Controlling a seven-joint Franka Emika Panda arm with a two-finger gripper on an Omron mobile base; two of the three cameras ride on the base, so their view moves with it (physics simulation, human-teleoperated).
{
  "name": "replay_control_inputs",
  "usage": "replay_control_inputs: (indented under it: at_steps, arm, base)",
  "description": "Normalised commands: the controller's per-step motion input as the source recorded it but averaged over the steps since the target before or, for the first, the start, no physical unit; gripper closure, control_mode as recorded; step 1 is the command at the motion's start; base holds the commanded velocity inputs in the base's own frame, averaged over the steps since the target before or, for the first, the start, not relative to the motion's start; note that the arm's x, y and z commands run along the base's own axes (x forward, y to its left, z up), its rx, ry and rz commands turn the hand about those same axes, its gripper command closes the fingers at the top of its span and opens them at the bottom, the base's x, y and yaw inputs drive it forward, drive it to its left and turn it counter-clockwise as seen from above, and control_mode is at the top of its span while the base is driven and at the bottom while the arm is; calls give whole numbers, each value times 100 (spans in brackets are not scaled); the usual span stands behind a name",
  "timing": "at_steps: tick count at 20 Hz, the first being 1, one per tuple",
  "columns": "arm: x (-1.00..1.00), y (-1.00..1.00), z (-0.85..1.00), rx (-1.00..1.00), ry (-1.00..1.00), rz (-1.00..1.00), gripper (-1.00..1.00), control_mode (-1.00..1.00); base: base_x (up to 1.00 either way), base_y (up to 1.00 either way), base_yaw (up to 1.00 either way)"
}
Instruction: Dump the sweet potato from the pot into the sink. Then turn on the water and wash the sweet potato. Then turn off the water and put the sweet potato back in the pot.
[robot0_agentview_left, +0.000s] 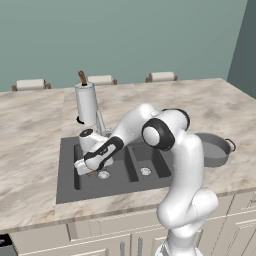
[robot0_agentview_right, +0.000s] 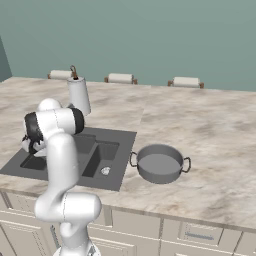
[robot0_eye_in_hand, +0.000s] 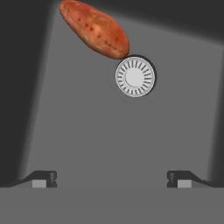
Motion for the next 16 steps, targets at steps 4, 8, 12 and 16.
replay_control_inputs:
  at_steps: [4, 8, 12, 16]
  arm:
    - [23, 0, -13, 0, -3, 0, -100, -100]
    - [32, 0, -8, -1, -5, 0, -100, -100]
    - [34, 0, -7, -2, -4, 2, -100, -100]
    - [36, 0, -5, -3, -3, 3, -100, -100]
  base:
    - [0, 0, 0]
    - [0, 0, 0]
    - [0, 0, 0]
    - [0, 0, 0]
